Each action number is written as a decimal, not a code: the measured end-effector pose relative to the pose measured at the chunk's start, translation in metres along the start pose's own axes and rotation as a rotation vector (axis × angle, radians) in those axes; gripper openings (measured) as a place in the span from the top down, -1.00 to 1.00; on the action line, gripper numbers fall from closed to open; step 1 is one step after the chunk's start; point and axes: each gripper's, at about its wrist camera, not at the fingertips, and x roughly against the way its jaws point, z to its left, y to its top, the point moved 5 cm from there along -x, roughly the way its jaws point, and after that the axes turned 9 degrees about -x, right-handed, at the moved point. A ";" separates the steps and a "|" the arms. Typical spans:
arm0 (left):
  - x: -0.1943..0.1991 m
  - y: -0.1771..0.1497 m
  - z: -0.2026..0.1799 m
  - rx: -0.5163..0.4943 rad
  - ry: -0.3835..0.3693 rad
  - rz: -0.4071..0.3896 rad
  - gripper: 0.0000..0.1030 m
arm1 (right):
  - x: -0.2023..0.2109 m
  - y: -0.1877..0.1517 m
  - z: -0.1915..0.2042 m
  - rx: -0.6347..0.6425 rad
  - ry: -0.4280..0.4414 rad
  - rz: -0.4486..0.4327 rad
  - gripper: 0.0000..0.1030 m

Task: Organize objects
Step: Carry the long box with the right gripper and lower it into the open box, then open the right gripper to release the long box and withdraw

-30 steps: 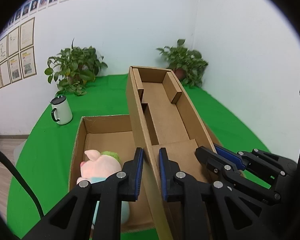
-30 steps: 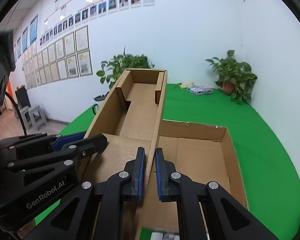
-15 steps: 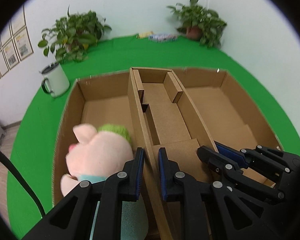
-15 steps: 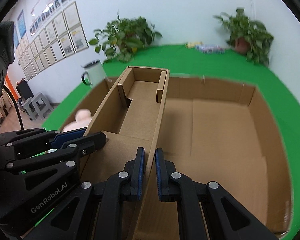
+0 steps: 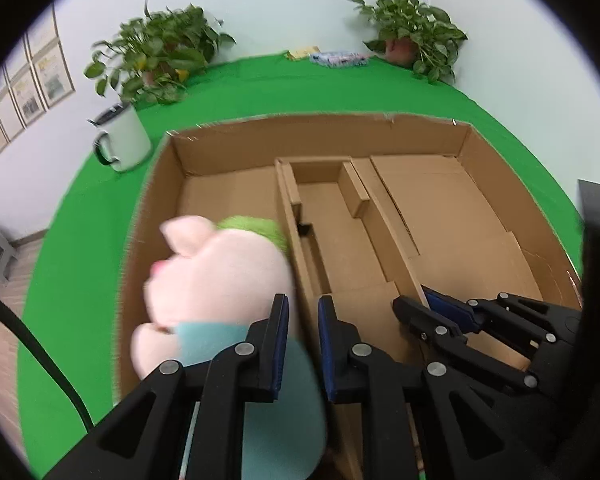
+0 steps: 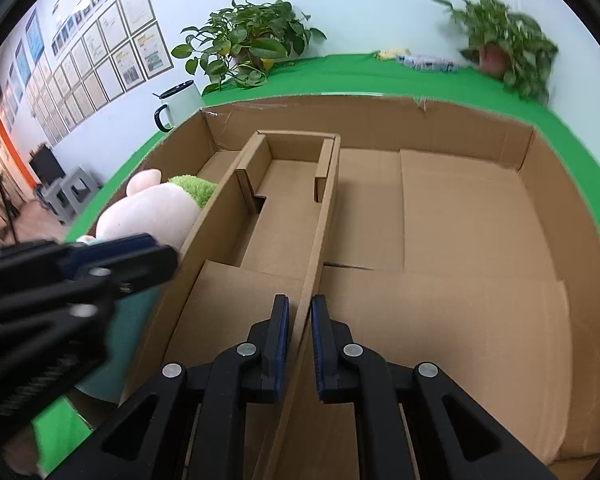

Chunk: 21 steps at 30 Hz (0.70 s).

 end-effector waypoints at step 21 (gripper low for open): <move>0.061 -0.043 0.021 0.087 0.028 -0.152 0.71 | 0.015 -0.002 0.015 0.129 -0.035 -0.014 0.74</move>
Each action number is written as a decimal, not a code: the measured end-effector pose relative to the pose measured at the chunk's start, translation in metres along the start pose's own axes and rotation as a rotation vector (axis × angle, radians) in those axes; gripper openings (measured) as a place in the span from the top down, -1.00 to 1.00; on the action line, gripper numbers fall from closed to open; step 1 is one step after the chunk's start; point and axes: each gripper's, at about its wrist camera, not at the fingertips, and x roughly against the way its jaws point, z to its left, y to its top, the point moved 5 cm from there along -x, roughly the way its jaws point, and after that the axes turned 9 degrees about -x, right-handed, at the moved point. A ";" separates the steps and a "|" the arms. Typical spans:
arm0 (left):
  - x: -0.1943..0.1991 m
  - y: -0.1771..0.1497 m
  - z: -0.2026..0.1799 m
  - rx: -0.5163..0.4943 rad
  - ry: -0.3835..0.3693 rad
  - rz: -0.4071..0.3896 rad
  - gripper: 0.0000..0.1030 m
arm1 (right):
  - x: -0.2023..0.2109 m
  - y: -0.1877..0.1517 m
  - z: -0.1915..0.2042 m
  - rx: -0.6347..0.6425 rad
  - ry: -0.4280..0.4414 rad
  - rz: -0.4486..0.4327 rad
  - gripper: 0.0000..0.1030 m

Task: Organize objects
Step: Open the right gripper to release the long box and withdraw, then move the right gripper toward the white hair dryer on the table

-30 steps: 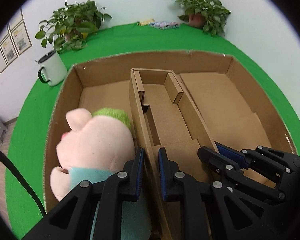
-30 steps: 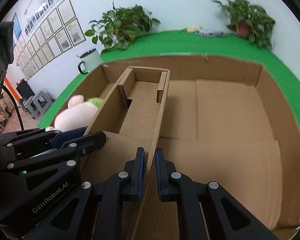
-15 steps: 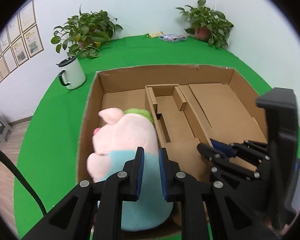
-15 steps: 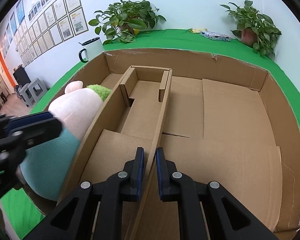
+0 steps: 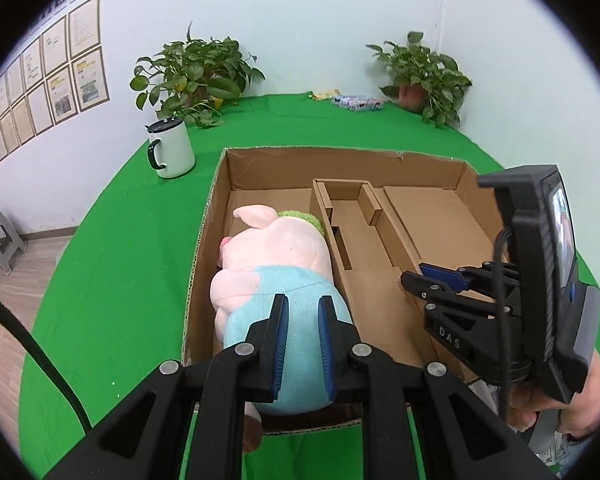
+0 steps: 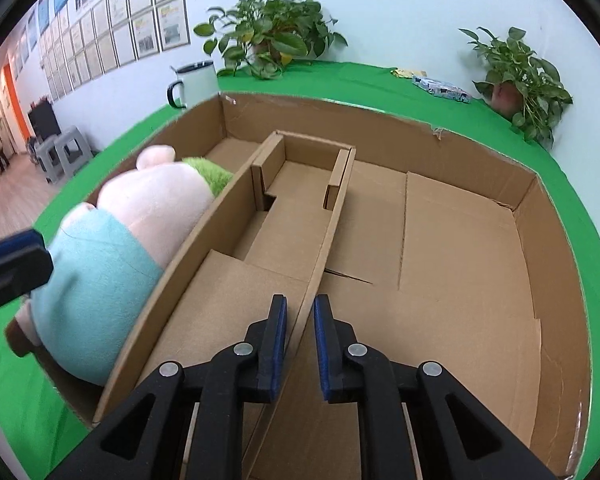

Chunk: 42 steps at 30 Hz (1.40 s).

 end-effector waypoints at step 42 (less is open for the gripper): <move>0.110 -0.083 -0.069 0.056 0.052 -0.290 -0.67 | 0.228 -0.181 -0.035 -0.110 -0.116 -0.342 -0.98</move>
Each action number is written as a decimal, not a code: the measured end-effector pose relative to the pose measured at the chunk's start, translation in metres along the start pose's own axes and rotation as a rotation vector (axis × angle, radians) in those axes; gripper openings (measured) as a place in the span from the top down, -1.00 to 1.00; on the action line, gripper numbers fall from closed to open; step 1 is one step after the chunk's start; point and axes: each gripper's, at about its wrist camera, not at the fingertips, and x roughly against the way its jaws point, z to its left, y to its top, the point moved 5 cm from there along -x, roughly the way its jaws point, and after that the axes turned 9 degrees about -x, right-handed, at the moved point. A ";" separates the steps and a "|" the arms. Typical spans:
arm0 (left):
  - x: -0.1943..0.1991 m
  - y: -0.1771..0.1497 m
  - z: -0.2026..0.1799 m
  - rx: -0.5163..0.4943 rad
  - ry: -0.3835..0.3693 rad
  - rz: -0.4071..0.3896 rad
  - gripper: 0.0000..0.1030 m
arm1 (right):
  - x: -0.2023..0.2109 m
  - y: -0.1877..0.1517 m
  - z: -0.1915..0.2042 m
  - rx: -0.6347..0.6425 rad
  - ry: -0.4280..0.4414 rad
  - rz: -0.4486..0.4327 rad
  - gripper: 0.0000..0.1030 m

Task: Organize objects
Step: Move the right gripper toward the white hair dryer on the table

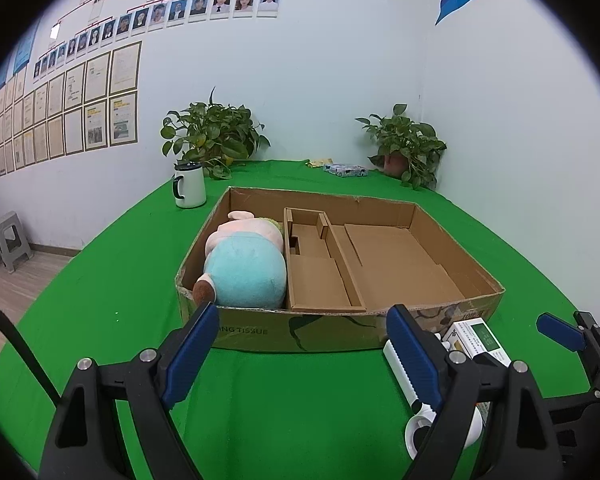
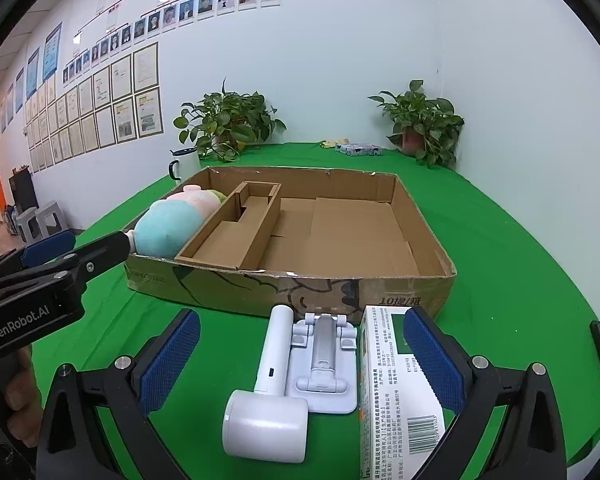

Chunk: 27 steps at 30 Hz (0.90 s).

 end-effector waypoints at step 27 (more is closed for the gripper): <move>-0.047 -0.042 -0.020 0.162 -0.340 0.231 -0.65 | -0.006 -0.073 0.000 0.091 0.212 0.223 -0.61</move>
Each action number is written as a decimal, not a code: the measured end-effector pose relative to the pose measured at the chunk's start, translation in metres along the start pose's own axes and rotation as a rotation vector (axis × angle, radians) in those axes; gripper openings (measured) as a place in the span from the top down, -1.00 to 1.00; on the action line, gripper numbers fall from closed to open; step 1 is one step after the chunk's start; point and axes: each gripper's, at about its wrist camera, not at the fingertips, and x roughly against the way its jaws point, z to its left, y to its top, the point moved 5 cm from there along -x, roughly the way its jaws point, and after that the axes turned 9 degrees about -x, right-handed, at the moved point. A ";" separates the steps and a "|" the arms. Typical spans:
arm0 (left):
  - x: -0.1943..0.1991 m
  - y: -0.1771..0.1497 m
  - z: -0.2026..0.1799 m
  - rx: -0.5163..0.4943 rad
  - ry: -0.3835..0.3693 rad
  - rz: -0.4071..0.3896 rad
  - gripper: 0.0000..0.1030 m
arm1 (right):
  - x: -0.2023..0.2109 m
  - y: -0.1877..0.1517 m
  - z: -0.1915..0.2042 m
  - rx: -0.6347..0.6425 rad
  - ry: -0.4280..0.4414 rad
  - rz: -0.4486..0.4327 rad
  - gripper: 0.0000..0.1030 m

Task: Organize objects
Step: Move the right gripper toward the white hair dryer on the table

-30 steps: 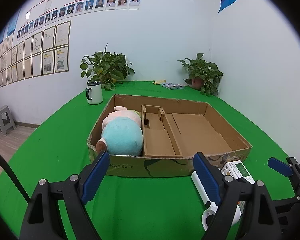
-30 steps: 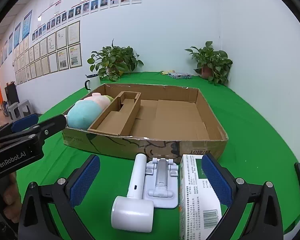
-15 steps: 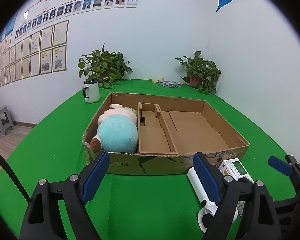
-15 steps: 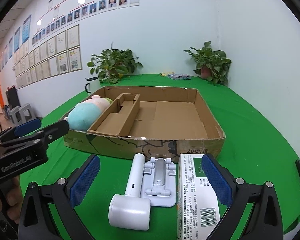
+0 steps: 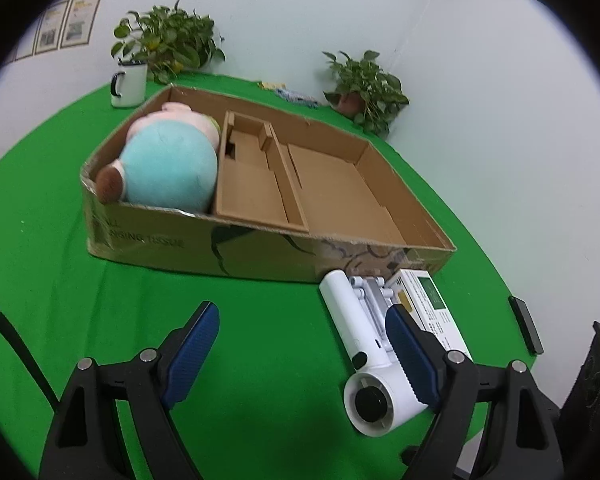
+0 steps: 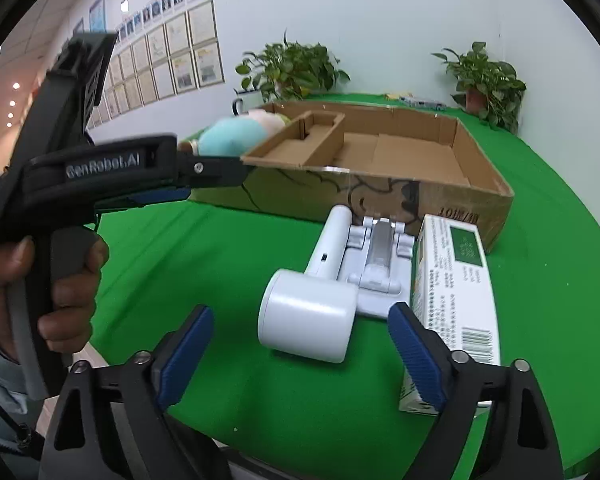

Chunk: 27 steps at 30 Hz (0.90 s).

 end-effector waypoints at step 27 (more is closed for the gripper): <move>-0.072 -0.019 -0.005 0.088 -0.292 0.265 -0.46 | -0.026 -0.007 0.024 -0.026 0.032 0.063 -0.73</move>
